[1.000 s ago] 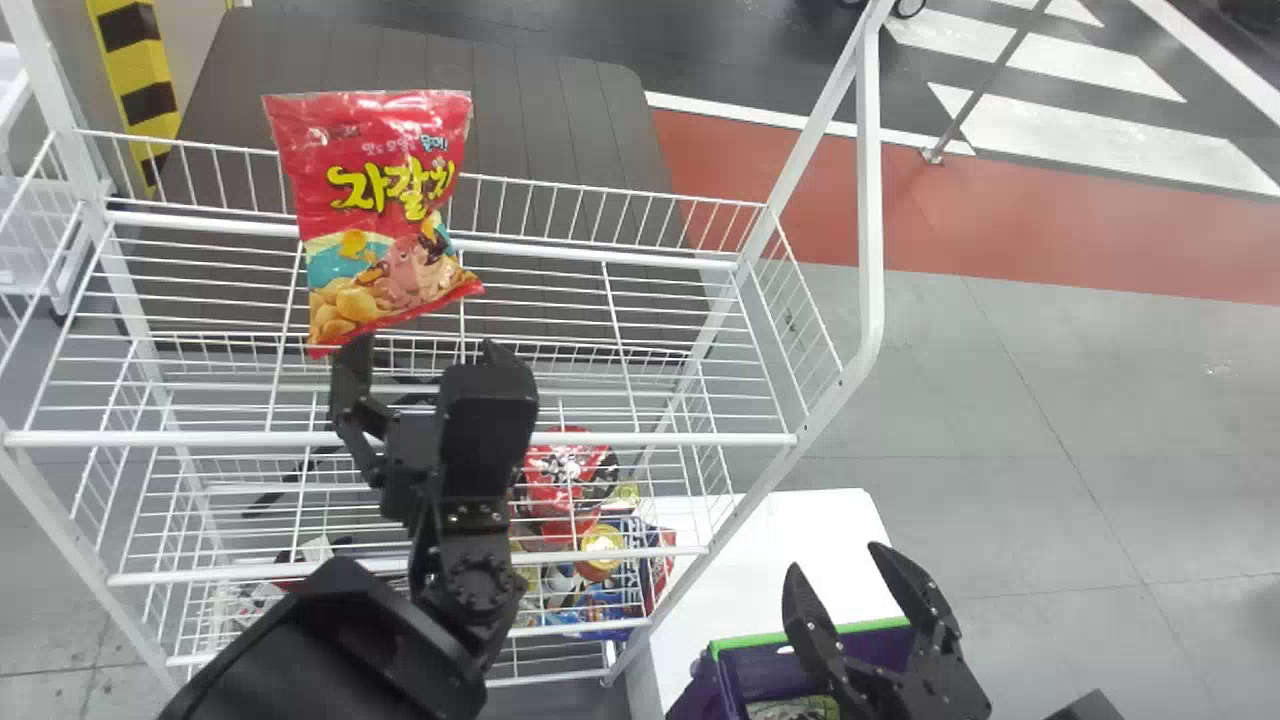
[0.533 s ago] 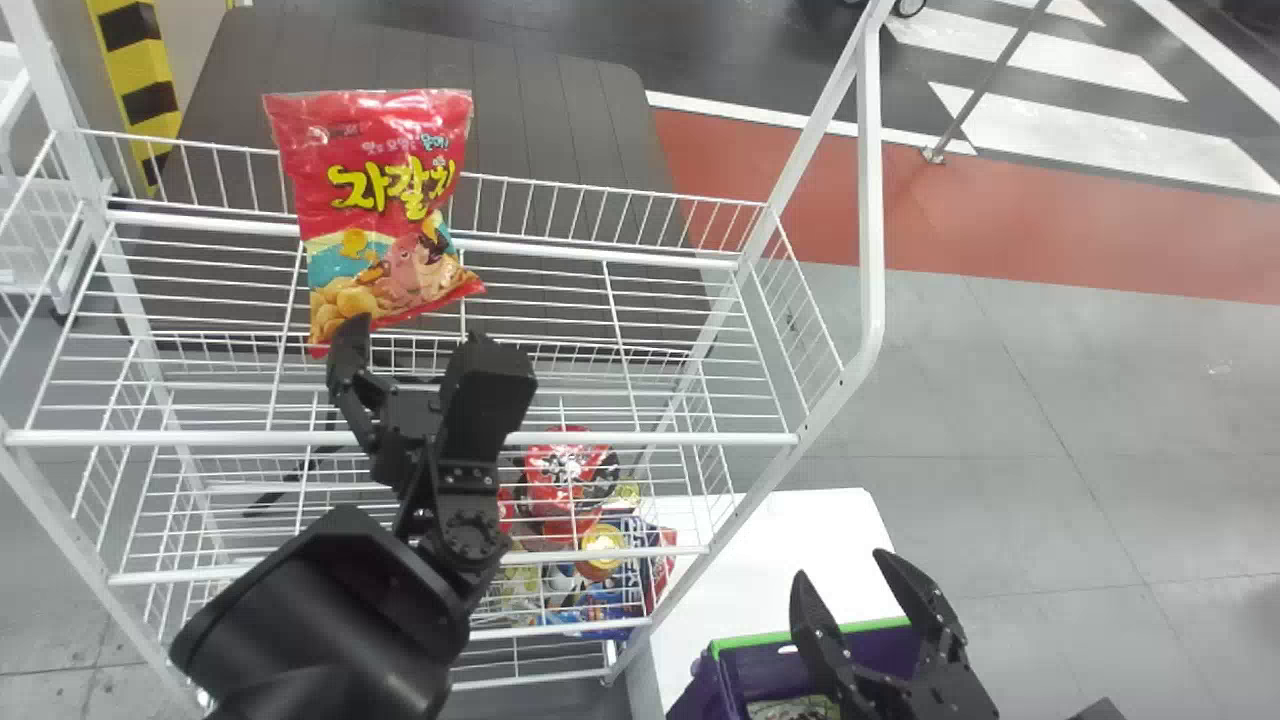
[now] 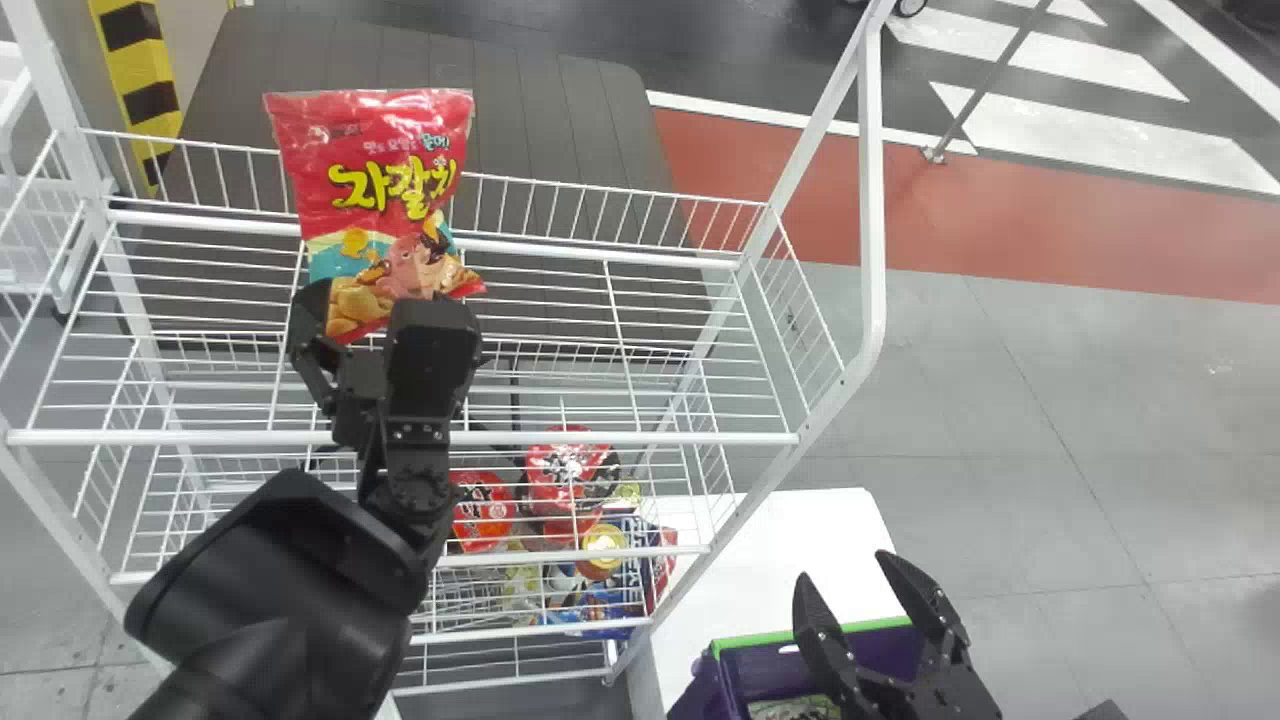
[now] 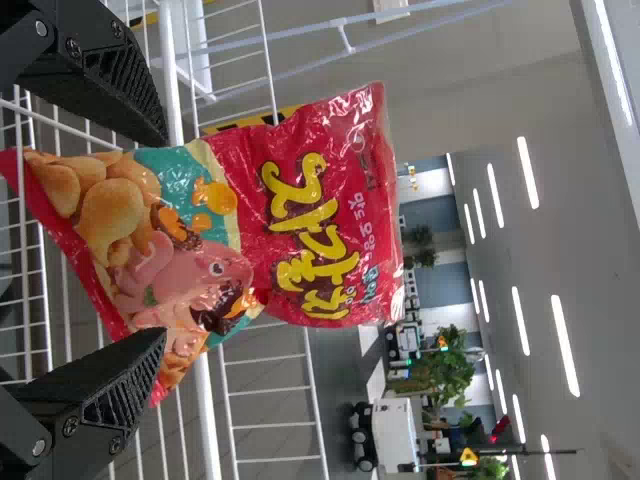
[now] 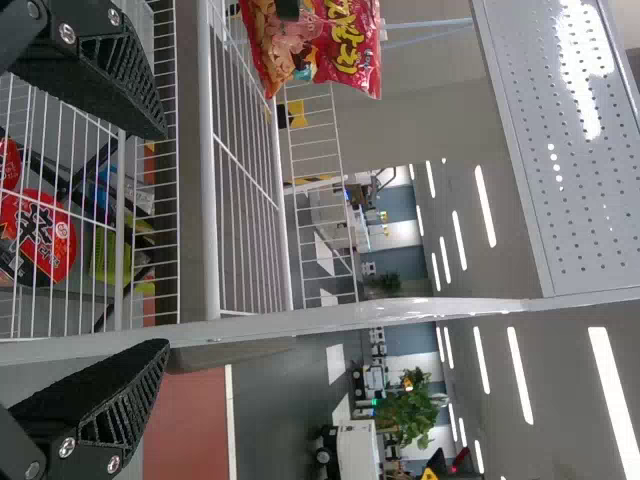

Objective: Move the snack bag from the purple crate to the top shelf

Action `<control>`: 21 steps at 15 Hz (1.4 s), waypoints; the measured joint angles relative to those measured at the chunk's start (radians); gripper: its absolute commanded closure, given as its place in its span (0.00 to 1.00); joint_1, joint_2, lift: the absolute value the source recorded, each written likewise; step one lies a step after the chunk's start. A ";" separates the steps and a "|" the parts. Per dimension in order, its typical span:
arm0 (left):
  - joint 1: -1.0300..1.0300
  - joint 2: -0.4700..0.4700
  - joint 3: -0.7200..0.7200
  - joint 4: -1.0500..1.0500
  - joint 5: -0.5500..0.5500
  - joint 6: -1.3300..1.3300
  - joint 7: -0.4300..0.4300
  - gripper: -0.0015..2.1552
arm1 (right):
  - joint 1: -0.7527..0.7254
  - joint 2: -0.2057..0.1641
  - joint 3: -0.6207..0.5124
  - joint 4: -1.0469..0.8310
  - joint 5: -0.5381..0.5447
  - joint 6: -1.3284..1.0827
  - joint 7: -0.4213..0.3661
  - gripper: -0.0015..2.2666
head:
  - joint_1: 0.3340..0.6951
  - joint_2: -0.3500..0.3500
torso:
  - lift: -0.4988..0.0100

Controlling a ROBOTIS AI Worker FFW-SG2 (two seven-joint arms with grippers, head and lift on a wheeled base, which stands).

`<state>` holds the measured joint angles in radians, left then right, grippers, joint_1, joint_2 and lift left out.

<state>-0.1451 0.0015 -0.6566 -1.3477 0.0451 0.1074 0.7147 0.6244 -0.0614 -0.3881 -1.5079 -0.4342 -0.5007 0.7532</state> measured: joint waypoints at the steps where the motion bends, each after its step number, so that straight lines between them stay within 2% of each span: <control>1: -0.009 0.000 0.001 0.005 0.012 -0.003 -0.008 0.08 | 0.000 0.000 0.000 0.000 0.000 0.000 0.000 0.04 | 1.00 0.00 | 0.98; 6: -0.077 0.000 -0.003 0.103 0.046 -0.017 -0.019 0.08 | 0.005 0.003 -0.001 0.000 -0.002 0.000 0.004 0.04 | 1.00 0.00 | 0.98; 8: -0.105 0.000 0.000 0.151 0.054 -0.041 -0.028 0.13 | 0.005 0.004 -0.001 0.000 -0.002 0.000 0.006 0.04 | 1.00 0.00 | 0.98; 9: -0.116 0.000 0.001 0.168 0.061 -0.053 -0.041 0.20 | 0.005 0.004 -0.001 0.000 -0.002 0.000 0.007 0.04 | 1.00 0.00 | 0.98; 10: -0.122 0.000 0.002 0.176 0.067 -0.059 -0.049 0.33 | 0.005 0.005 -0.001 0.000 -0.002 0.001 0.007 0.04 | 1.00 0.00 | 0.98; 14: -0.124 0.000 0.003 0.180 0.072 -0.043 -0.072 1.00 | 0.004 0.005 0.004 -0.001 -0.001 0.003 0.006 0.04 | 1.00 0.00 | 0.98; 18: -0.115 0.000 0.002 0.176 0.054 -0.021 -0.053 0.99 | 0.003 0.005 0.005 -0.002 -0.001 0.005 0.006 0.04 | 1.00 0.00 | 0.98; 21: -0.087 0.000 0.001 0.138 -0.012 0.005 -0.040 0.99 | 0.001 0.003 0.005 -0.002 -0.001 0.008 0.006 0.04 | 1.00 0.00 | 0.98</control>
<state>-0.2325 0.0015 -0.6556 -1.2094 0.0330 0.1124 0.6743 0.6259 -0.0579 -0.3835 -1.5095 -0.4347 -0.4927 0.7597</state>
